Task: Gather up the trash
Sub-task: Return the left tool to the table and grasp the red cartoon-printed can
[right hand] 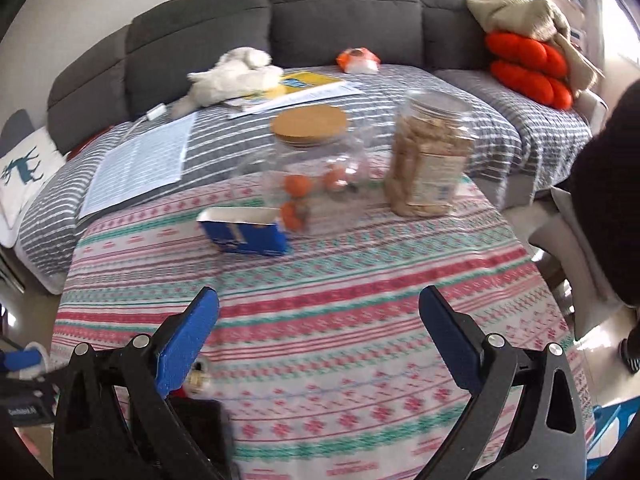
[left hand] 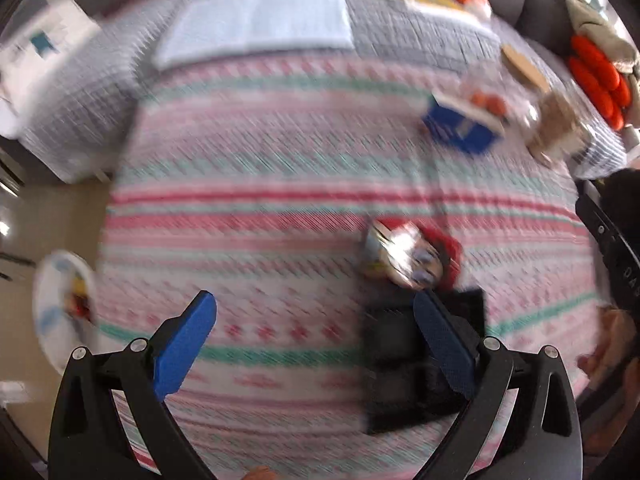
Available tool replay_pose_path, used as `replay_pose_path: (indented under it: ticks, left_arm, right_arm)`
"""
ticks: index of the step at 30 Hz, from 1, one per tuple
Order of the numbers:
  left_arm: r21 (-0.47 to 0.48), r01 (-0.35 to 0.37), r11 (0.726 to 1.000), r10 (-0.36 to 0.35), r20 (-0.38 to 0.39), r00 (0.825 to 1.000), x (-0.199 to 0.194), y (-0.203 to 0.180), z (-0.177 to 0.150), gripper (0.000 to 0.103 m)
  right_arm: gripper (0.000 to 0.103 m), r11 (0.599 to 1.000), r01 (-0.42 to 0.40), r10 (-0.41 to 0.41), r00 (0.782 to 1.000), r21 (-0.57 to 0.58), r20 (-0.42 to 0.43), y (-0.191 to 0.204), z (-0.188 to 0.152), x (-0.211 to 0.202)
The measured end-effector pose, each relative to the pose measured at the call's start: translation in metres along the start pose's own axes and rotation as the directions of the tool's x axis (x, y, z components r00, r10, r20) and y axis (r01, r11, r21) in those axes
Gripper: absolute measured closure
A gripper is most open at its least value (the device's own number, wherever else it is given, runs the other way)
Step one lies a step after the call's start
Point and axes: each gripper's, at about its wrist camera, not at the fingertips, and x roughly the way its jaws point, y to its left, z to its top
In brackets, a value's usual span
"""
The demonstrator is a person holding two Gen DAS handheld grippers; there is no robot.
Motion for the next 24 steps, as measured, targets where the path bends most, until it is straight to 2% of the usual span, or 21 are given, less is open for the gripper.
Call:
replay_pose_path:
  ticks: [1, 2, 5, 9, 14, 17, 20, 21, 22, 24]
  left_arm:
    - [-0.032, 0.065, 0.997, -0.066, -0.043, 0.997, 0.007, -0.002, 0.002, 0.007]
    - [-0.055, 0.095, 0.994, -0.098, -0.054, 0.994, 0.011, -0.003, 0.003, 0.007]
    - [-0.121, 0.135, 0.983, -0.145, -0.076, 0.986, 0.022, -0.007, 0.007, 0.007]
    - [-0.215, 0.228, 0.950, -0.254, -0.103, 0.962, 0.041, -0.012, 0.016, 0.007]
    - [-0.260, 0.257, 0.931, -0.294, -0.112, 0.949, 0.060, -0.030, 0.028, 0.007]
    - [-0.283, 0.283, 0.917, -0.316, -0.078, 0.946, 0.068, -0.038, 0.037, 0.007]
    - [-0.237, 0.349, 0.907, -0.343, 0.068, 0.937, 0.051, -0.047, 0.049, 0.007]
    - [-0.209, 0.358, 0.910, -0.340, 0.114, 0.933, 0.042, -0.051, 0.054, 0.007]
    - [-0.189, 0.352, 0.917, -0.332, 0.126, 0.935, 0.038, -0.055, 0.056, 0.007]
    - [-0.155, 0.295, 0.943, -0.280, 0.113, 0.953, 0.036, -0.060, 0.059, 0.007]
  right_arm:
    - [0.007, 1.000, 0.000, 0.000, 1.000, -0.002, -0.007, -0.004, -0.001, 0.001]
    - [0.007, 1.000, 0.000, 0.000, 1.000, -0.003, -0.012, -0.008, -0.002, 0.002]
    - [0.007, 1.000, -0.006, 0.005, 1.000, -0.008, -0.023, -0.019, -0.004, 0.004]
    - [0.007, 1.000, -0.012, 0.011, 0.999, -0.016, -0.037, -0.030, -0.006, 0.009]
    - [0.007, 1.000, -0.019, 0.018, 0.997, -0.009, -0.074, -0.047, -0.008, 0.019]
    - [0.007, 1.000, -0.016, 0.016, 0.996, 0.001, -0.088, -0.059, -0.008, 0.023]
    - [0.007, 1.000, -0.018, 0.020, 0.995, 0.025, -0.097, -0.072, -0.005, 0.026]
    - [0.007, 0.999, -0.020, 0.023, 0.995, 0.032, -0.098, -0.075, -0.004, 0.026]
    - [0.007, 0.999, -0.023, 0.028, 0.995, 0.045, -0.097, -0.080, -0.002, 0.027]
    - [0.007, 0.997, -0.024, 0.031, 0.995, 0.068, -0.094, -0.089, 0.000, 0.028]
